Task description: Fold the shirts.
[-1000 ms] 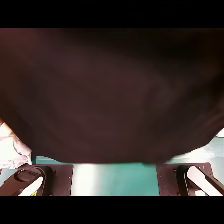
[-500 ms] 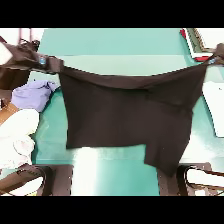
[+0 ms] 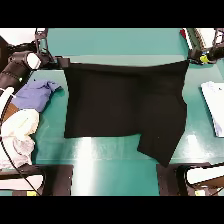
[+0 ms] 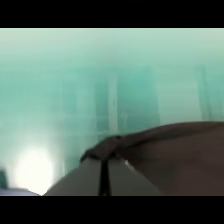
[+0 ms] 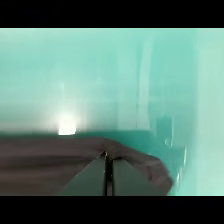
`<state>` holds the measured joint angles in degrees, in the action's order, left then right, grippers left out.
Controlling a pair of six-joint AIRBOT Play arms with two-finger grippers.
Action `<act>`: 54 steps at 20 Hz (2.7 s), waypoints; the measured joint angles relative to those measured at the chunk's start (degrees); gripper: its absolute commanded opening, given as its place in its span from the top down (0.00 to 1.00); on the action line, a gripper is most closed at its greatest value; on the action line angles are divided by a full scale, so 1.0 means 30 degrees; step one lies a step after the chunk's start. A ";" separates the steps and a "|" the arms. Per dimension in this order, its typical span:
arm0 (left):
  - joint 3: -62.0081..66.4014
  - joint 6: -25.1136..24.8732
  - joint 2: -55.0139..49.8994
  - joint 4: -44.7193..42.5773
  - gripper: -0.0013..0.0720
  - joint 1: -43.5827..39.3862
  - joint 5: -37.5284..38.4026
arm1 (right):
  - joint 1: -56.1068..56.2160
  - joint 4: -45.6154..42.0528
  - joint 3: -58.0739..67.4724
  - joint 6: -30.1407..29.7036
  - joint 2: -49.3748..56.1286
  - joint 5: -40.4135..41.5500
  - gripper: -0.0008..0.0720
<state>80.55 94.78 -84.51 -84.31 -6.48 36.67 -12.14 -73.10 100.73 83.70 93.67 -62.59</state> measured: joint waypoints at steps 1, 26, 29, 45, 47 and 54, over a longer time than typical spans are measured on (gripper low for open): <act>-0.0015 0.0087 -0.0138 0.0138 0.95 0.0350 -0.0313 | 0.0007 0.0022 -0.0007 -0.0117 0.0146 0.0423 0.96; -0.0044 -0.2878 -0.1151 0.1705 0.32 0.2361 1.0681 | 0.0328 0.0015 -0.4000 -0.1122 0.0430 -0.6470 0.49; -0.1362 -0.2805 0.0918 0.1698 0.32 0.2776 1.1927 | 0.0146 0.0430 -0.4044 -0.1450 -0.0852 -0.7876 0.55; -1.6677 -0.2943 0.9479 0.6003 0.32 0.2994 1.0018 | -0.0131 0.2965 -0.4102 -0.1953 -0.5209 -0.9683 0.55; -1.6925 -0.3031 0.9566 0.6288 0.32 0.3009 0.9770 | -0.0131 0.2980 -0.4109 -0.1953 -0.5348 -0.9690 0.55; -1.7209 -0.3075 0.9617 0.7300 0.43 0.3002 0.8051 | -0.0131 0.3024 -0.4109 -0.1960 -0.5501 -0.9850 0.55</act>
<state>28.93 85.56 -55.66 -62.41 2.52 60.82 -12.53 -64.03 88.40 77.82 77.17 -92.14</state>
